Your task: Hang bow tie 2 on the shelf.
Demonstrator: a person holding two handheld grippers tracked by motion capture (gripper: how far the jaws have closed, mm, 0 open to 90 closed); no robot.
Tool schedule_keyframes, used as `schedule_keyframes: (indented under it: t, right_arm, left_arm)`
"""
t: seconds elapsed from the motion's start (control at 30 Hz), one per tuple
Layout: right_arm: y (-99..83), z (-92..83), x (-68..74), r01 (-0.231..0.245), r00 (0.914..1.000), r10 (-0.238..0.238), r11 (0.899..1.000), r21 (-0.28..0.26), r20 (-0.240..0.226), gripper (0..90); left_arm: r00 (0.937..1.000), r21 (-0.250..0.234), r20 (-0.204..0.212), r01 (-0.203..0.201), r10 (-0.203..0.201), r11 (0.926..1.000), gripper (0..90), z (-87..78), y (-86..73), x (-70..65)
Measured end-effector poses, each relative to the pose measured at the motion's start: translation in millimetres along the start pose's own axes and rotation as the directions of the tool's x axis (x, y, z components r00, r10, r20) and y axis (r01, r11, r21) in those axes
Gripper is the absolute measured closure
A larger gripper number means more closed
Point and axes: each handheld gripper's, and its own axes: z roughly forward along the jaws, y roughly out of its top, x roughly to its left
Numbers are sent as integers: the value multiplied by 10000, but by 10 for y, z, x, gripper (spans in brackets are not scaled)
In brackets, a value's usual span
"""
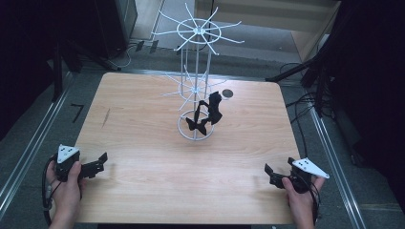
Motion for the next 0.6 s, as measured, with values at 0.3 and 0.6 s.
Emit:
schedule_keyframes:
  t: [0.3, 0.6]
  right_arm:
    - [-66, -82, -87, -47, 9999, 44, 9998, 192, 167, 0]
    - [-136, -177, -191, -263, 9991, 255, 9994, 230, 342, 0]
  left_arm:
    - [10000, -13, -9, 21, -21, 10000, 0, -2, -1, 1]
    - [10000, -10, 18, 69, -69, 10000, 0, 2, 0, 6]
